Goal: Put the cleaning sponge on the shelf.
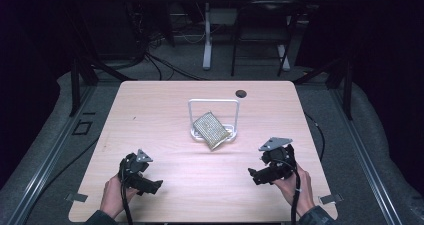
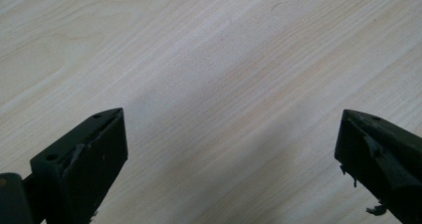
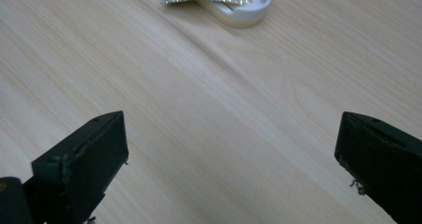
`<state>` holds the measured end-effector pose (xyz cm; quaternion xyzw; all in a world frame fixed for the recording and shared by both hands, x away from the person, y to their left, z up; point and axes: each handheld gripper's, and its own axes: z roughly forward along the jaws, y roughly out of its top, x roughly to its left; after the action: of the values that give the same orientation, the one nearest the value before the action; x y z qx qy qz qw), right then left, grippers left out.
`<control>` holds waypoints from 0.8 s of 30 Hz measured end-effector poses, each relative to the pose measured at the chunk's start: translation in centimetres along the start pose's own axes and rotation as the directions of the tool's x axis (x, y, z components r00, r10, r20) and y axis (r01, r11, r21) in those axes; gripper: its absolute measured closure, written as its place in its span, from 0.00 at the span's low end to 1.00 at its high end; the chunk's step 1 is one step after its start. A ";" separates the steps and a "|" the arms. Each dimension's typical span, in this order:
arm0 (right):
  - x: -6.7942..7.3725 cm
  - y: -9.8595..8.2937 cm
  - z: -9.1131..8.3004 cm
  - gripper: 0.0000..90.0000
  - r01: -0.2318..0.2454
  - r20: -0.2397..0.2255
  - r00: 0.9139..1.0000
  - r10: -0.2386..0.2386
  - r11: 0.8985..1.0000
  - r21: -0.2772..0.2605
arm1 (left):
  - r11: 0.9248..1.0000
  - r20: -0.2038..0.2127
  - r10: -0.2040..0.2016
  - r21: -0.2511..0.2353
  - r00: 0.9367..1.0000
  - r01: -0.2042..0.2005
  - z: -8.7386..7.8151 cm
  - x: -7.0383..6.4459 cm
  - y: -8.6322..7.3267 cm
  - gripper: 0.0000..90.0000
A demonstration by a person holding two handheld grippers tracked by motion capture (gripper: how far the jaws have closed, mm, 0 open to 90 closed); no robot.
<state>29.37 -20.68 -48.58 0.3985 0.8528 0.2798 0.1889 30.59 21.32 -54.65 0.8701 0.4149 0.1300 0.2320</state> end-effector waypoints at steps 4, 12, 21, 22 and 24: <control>-0.5 -1.8 -0.6 0.00 -0.025 0.009 1.000 0.025 1.000 0.010 | 1.000 -0.001 0.002 0.000 1.000 -0.002 0.1 -0.1 0.0 0.00; -1.8 -5.9 -1.6 0.00 -0.103 0.033 0.994 0.102 0.994 0.027 | 1.000 0.011 0.014 -0.001 1.000 -0.014 0.1 -0.1 0.0 0.00; -2.8 -8.2 -1.3 0.01 -0.142 0.058 0.989 0.136 0.984 0.110 | 1.000 0.011 0.020 -0.006 1.000 -0.020 0.2 -0.1 0.0 0.00; -3.0 -8.4 -0.9 0.01 -0.153 0.057 0.988 0.147 0.980 0.127 | 1.000 0.011 0.023 0.001 1.000 -0.023 0.3 -0.2 0.0 0.00; -3.3 -8.6 -0.6 0.02 -0.155 0.056 0.987 0.149 0.978 0.139 | 1.000 0.012 0.022 0.002 1.000 -0.022 0.4 -0.1 -0.1 0.00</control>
<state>26.12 -27.94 -53.19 0.4811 0.8333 0.2224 0.1570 30.62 21.12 -55.02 0.8755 0.4042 0.1268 0.2323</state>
